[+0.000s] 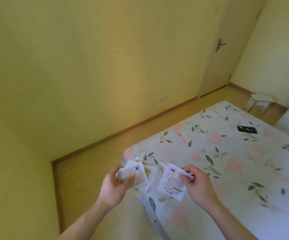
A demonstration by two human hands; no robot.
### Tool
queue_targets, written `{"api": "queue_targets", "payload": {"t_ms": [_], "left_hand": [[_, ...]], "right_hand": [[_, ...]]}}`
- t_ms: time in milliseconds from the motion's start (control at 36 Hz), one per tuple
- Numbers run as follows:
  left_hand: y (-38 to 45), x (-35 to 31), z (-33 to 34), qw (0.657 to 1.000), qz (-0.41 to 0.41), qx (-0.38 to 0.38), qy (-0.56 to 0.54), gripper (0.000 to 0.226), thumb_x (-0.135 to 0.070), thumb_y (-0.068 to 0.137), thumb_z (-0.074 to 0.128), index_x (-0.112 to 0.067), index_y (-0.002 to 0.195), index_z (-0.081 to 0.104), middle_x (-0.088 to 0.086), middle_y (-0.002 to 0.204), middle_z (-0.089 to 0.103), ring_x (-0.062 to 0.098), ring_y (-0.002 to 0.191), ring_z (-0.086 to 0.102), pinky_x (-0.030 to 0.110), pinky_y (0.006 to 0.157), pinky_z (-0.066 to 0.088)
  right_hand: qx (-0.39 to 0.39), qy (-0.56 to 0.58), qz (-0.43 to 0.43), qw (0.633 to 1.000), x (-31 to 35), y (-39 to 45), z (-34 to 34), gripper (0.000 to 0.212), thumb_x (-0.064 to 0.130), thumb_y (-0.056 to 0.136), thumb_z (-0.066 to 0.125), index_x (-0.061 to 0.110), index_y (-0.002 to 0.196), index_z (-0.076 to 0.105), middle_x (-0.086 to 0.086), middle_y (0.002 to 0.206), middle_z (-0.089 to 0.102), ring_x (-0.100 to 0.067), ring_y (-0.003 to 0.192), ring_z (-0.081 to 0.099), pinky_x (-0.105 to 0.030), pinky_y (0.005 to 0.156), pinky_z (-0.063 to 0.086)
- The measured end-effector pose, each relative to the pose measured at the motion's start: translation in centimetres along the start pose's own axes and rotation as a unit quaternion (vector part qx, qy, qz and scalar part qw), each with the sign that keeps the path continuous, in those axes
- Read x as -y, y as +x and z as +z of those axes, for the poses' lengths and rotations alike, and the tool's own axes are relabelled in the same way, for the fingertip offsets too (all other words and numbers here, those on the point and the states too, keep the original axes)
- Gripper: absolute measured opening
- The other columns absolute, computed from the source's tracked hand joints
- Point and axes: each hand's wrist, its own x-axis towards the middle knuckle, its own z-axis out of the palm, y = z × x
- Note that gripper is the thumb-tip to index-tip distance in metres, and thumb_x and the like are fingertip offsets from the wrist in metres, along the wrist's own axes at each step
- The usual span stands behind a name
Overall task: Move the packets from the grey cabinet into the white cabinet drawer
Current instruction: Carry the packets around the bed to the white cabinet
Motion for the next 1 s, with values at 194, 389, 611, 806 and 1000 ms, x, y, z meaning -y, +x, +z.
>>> {"api": "queue_targets", "payload": {"t_ms": [194,389,611,806,1000], "left_hand": [[7.0,2.2,-9.5,0.992,-0.045,-0.11,-0.027,0.023,-0.032,0.083,0.078,-0.02,0.09,0.059,0.014,0.079,0.071,0.025,0.057,0.058,0.048,0.049,0.049],[16.5,4.7,-19.2,0.987,-0.049,-0.149,-0.038,0.017,-0.026,0.087,0.076,-0.021,0.091,0.061,0.008,0.08,0.074,0.038,0.067,0.067,0.045,0.052,0.052],[27.6,5.7,-28.4,0.99,-0.049,-0.128,-0.034,0.015,-0.026,0.086,0.076,-0.022,0.09,0.063,0.002,0.079,0.073,0.025,0.064,0.064,0.036,0.056,0.051],[39.0,4.0,-32.2,0.996,-0.024,-0.074,-0.037,0.015,-0.026,0.087,0.077,-0.022,0.09,0.062,0.004,0.081,0.073,0.03,0.07,0.067,0.038,0.059,0.053],[50.8,1.6,-32.5,0.998,0.018,-0.052,0.002,0.018,-0.026,0.085,0.077,-0.023,0.086,0.059,-0.001,0.079,0.069,0.012,0.059,0.059,0.025,0.054,0.046]], "right_hand": [[0.101,-0.039,-0.058,0.992,7.4,12.2,8.8,0.02,0.012,0.091,0.067,0.024,0.076,0.064,0.005,0.073,0.064,-0.008,0.059,0.052,-0.017,0.052,0.036],[0.128,-0.049,-0.092,0.986,13.7,22.4,19.4,0.017,0.013,0.092,0.067,0.023,0.079,0.063,0.005,0.068,0.062,-0.003,0.051,0.044,-0.014,0.048,0.033],[0.111,-0.037,-0.056,0.992,19.0,30.2,28.3,0.016,0.018,0.096,0.064,0.023,0.08,0.063,0.002,0.077,0.068,-0.017,0.061,0.06,-0.016,0.048,0.036],[0.065,-0.013,0.006,0.998,21.8,37.3,31.0,0.015,0.02,0.096,0.065,0.029,0.084,0.067,0.014,0.074,0.07,-0.004,0.057,0.059,-0.017,0.051,0.039],[0.032,-0.007,0.009,0.999,23.0,46.1,31.8,0.015,0.024,0.095,0.065,0.029,0.081,0.066,-0.005,0.069,0.063,-0.03,0.062,0.052,-0.027,0.056,0.036]]}}
